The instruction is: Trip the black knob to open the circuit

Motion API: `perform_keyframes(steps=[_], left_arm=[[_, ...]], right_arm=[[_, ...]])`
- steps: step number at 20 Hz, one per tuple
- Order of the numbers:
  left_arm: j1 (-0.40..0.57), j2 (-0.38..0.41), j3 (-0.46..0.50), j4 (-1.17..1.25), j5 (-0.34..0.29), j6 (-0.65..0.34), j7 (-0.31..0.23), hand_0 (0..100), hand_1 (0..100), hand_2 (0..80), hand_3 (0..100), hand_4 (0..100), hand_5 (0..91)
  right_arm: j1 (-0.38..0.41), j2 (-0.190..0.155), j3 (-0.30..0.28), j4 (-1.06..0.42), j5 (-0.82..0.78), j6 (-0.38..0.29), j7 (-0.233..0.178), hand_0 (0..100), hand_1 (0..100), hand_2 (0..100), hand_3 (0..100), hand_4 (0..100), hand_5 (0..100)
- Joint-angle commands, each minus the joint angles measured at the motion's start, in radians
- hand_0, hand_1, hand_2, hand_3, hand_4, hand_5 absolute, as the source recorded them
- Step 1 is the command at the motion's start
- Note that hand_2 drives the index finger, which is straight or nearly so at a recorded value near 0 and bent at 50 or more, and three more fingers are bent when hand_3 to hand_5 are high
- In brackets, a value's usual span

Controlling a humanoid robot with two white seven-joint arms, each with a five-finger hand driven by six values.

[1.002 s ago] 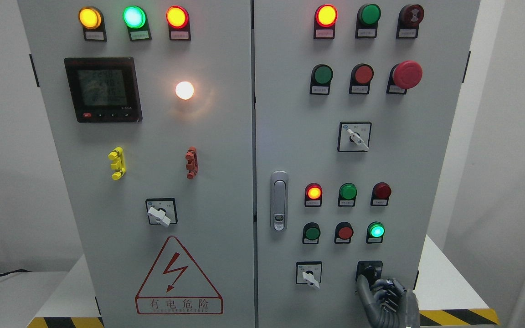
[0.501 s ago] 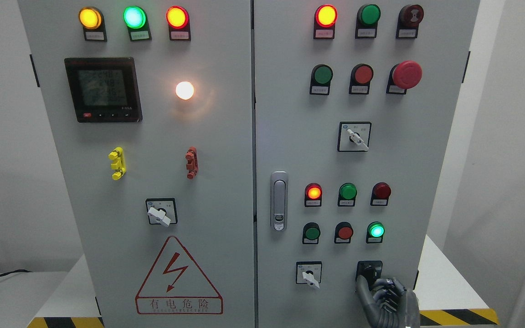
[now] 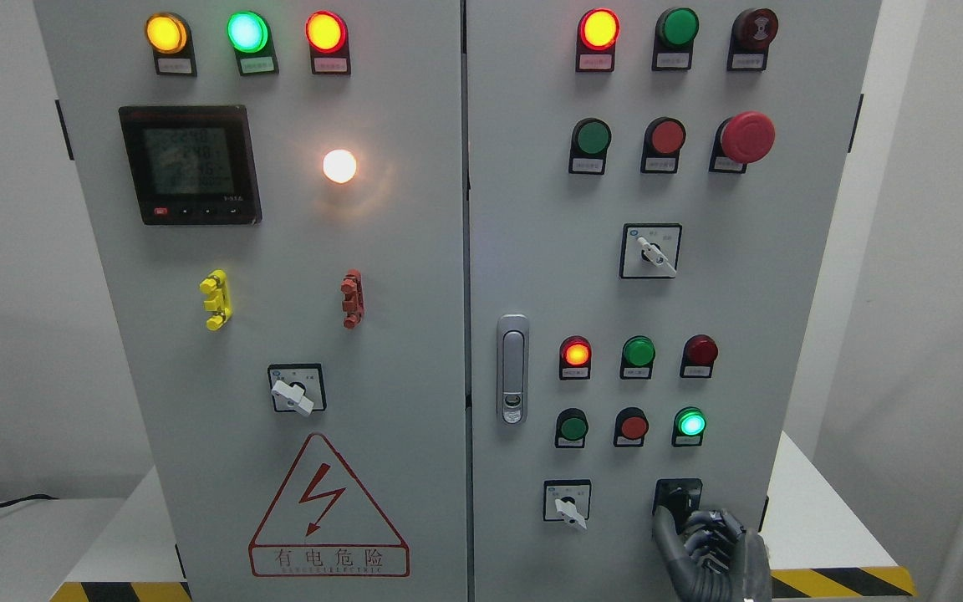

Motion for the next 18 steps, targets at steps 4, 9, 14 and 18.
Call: perform_keyframes(steps=[4,9,14,18], left_arm=[[0.000,-0.001,0.000,0.000,-0.031,-0.001,-0.001,12,39,0.0,0,0,0.0],[0.000,-0.001,0.000,0.000,-0.031,-0.001,-0.001,12,39,0.0,0,0,0.0],[0.000,0.001,0.000,0.001,-0.031,-0.001,-0.001,12,39,0.0,0,0,0.0],[0.000,0.001,0.000,0.001,-0.031,-0.001,-0.001,12,39,0.0,0,0,0.0]], right_arm=[[0.000,-0.001,-0.003,0.004,0.035,0.000,-0.001,26,73,57,86,89,98],[0.002,-0.001,-0.001,0.004,0.037,0.000,-0.001,27,73,57,85,89,98],[0.002,-0.001,-0.001,0.004,0.041,0.000,-0.001,27,74,56,85,89,97],[0.000,-0.001,-0.004,0.011,0.066,-0.003,-0.001,27,74,56,85,89,97]])
